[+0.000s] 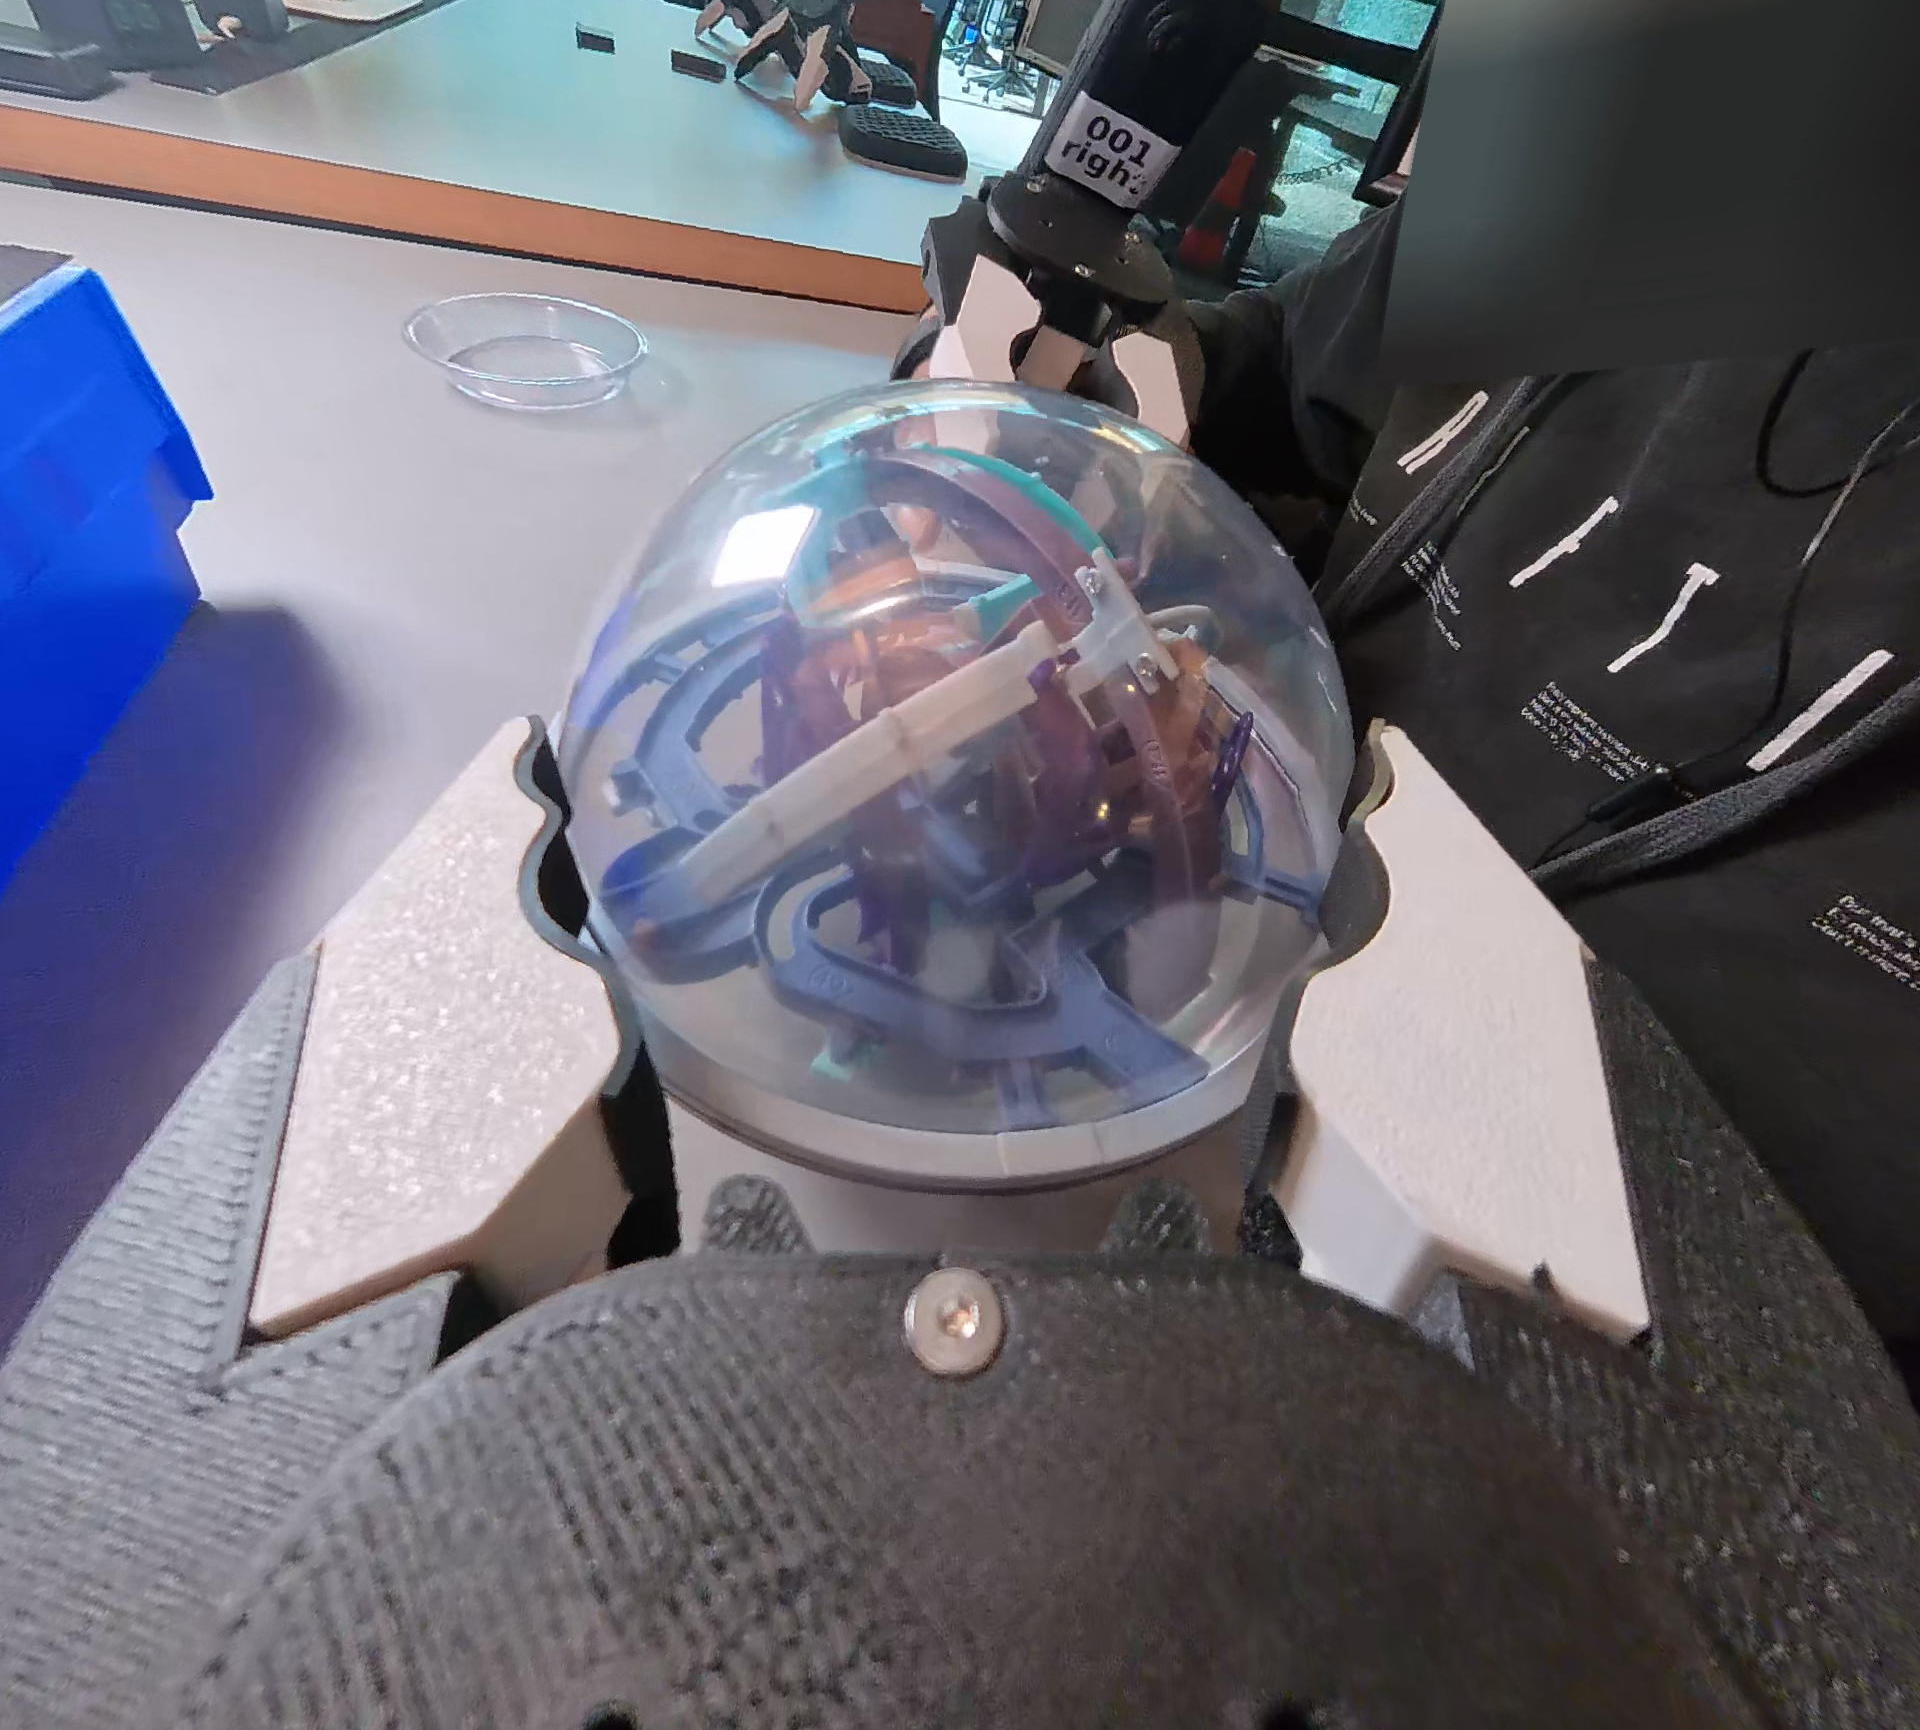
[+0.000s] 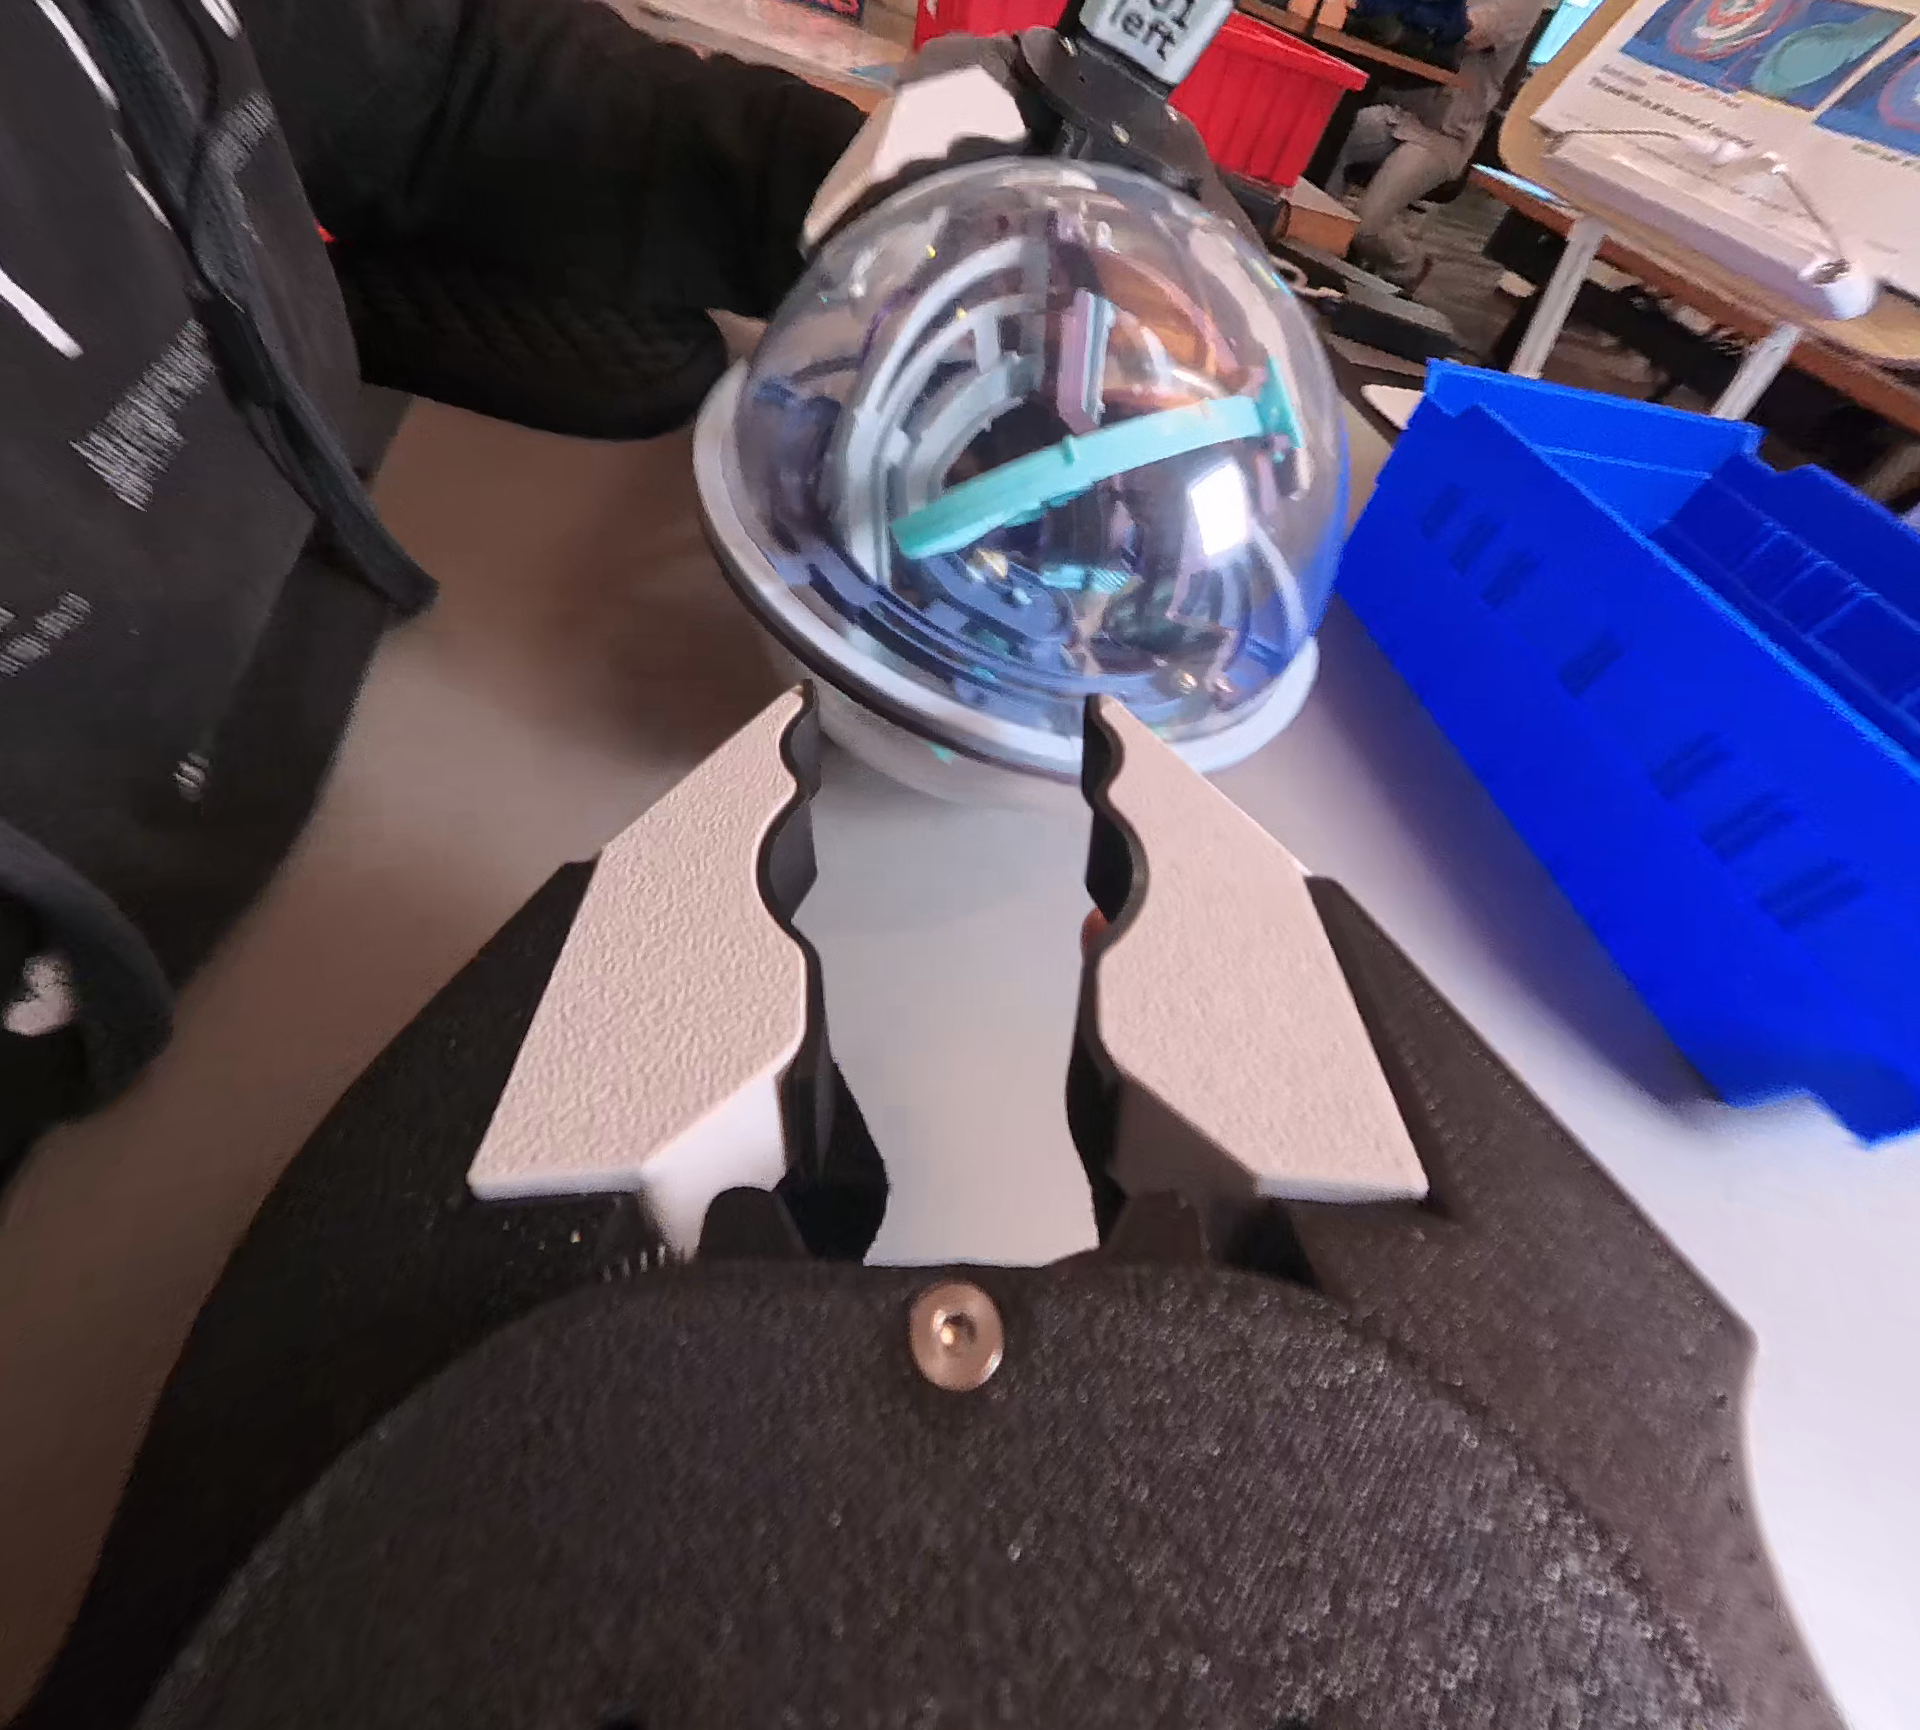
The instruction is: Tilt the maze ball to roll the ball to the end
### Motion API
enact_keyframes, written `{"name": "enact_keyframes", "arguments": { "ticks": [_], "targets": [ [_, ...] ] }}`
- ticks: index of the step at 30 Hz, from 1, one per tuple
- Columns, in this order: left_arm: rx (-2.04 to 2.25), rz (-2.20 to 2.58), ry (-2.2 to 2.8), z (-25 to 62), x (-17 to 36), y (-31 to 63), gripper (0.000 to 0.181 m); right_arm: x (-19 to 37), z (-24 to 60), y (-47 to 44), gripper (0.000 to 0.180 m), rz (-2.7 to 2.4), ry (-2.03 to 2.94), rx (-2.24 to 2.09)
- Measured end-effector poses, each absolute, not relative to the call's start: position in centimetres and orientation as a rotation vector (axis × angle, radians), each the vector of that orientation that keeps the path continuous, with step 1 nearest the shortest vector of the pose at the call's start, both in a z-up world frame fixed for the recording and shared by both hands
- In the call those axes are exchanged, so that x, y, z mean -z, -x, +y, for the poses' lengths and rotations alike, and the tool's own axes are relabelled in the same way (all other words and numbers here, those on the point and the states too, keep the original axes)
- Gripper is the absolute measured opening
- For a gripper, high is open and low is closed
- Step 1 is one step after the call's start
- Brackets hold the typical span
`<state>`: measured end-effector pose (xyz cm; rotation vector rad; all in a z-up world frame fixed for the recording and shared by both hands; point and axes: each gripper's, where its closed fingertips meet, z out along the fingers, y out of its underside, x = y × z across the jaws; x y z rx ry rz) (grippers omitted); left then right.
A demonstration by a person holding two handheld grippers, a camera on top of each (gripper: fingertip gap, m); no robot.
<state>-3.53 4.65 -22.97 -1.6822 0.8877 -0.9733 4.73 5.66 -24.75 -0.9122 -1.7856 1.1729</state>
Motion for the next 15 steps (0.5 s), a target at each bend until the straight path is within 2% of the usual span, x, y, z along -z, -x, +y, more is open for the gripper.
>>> {"name": "enact_keyframes", "arguments": {
  "ticks": [6, 15],
  "targets": [
    [1.072, 0.822, 1.681, 5.3, 23.0, 4.4, 0.145, 26.8, 8.3, -3.6, 0.044, -1.773, 0.762, -0.728],
    [1.331, 0.748, 1.659, 6.2, 23.3, 5.3, 0.144, 26.8, 9.8, -1.4, 0.037, -1.734, 0.621, -0.470]
  ]
}}
